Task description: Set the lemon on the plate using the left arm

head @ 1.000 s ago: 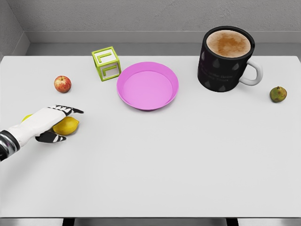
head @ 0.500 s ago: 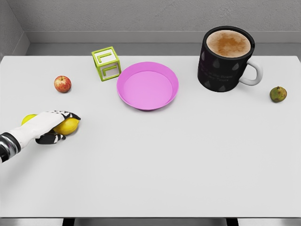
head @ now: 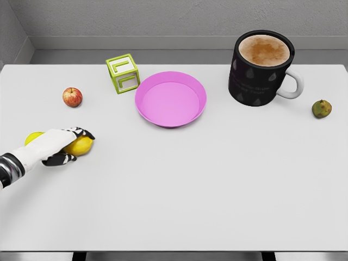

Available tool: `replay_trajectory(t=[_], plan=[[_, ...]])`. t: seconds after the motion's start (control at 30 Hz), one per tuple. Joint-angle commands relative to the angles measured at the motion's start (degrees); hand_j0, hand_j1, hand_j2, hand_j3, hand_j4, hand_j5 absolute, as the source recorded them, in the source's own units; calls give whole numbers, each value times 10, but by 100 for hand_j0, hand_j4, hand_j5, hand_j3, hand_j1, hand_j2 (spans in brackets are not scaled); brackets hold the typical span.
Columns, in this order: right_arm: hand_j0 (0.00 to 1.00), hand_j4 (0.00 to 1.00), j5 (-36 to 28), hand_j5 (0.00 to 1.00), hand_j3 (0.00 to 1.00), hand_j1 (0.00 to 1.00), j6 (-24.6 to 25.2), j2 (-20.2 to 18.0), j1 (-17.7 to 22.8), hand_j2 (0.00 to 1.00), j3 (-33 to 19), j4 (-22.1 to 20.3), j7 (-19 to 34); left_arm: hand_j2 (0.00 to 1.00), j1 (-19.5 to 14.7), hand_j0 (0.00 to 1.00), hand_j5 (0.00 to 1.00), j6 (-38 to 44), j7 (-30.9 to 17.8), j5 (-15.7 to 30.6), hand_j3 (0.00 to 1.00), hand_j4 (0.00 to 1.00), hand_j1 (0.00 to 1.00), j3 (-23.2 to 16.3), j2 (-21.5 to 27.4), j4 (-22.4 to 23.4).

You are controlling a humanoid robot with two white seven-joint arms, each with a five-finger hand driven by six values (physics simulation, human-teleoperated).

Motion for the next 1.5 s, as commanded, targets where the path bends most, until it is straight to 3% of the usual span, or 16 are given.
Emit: replay_trajectory(t=[0.0, 0.57, 0.77, 1.47], plan=[[100, 100, 0, 100, 100, 100, 0, 0, 0, 100, 0, 0, 0, 54, 0, 54, 54, -9, 0, 5, 54, 54, 54, 0, 0, -1], [100, 100, 0, 100, 100, 100, 0, 0, 0, 100, 1, 0, 0, 52, -26, 52, 52, -34, 0, 52, 52, 52, 52, 3, 3, -6], [100, 100, 0, 100, 100, 100, 0, 0, 0, 100, 0, 0, 0, 53, -45, 53, 53, -50, 0, 57, 53, 53, 53, 0, 1, -6], [100, 100, 0, 100, 100, 100, 0, 0, 0, 100, 0, 0, 0, 53, -59, 53, 53, -71, 0, 67, 53, 53, 53, 0, -20, -5]])
